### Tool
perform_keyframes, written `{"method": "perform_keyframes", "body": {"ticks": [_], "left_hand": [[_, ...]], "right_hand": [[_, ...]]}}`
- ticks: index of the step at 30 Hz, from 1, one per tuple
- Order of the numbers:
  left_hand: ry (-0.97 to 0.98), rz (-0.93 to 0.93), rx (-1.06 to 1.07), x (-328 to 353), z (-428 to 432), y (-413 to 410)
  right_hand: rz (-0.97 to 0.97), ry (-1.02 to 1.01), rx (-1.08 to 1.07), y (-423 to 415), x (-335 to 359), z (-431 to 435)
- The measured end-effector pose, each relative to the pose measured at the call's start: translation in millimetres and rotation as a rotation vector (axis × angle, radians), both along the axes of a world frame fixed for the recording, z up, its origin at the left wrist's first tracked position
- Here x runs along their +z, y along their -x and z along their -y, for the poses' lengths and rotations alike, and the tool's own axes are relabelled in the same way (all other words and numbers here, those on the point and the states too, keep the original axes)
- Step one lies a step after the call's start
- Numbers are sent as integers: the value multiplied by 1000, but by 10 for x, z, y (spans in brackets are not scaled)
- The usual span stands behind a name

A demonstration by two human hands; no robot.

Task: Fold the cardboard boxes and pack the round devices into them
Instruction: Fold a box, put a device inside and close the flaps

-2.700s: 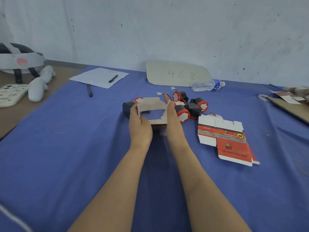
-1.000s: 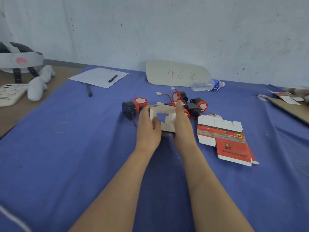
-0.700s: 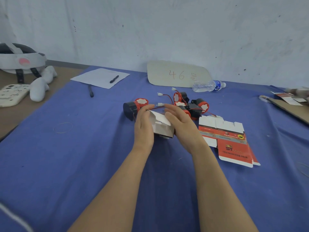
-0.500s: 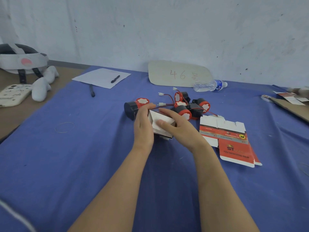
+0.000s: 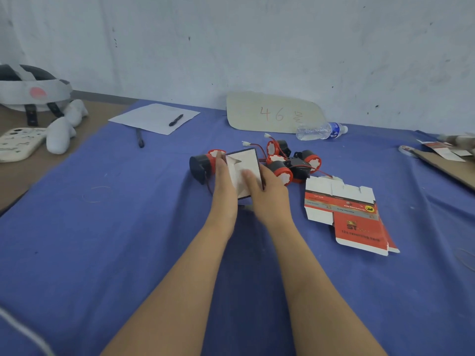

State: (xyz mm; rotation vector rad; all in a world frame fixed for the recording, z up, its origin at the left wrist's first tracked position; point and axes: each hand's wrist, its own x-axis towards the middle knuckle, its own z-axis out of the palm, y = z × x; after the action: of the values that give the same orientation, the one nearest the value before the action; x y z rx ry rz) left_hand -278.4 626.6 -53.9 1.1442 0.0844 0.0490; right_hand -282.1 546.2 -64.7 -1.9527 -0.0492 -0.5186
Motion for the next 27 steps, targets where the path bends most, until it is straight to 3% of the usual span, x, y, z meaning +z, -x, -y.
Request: {"method": "perform_keyframes", "body": {"ticks": [8,15,18,19,21,23,25,27], "left_hand": [[-109,132,11,-71,26,-8],[-8,168,74,-38,-7,-61],[-111,227,70,-47,-1,-31],[-174,234,86,-50,-4,-28],[-245,188,125,-71,-25,-32],[-83,78,32,-55,-54,-42],[136,-19,-141,-42,-66,-34],[236,-35,-178,-74,-61,-46]], "right_hand": [[-31,110,-65,-29,-53,15],[-136,-274,146,40,73,-47],[-136,-359,131,59,119,-3],[-110,-314,75,66,124,8],[-21,-28,-129,41,97,20],[80,318,-332,51,82,-31],[136,463,-321,69,77,-93],[82,448,-142,77,69,-121]]}}
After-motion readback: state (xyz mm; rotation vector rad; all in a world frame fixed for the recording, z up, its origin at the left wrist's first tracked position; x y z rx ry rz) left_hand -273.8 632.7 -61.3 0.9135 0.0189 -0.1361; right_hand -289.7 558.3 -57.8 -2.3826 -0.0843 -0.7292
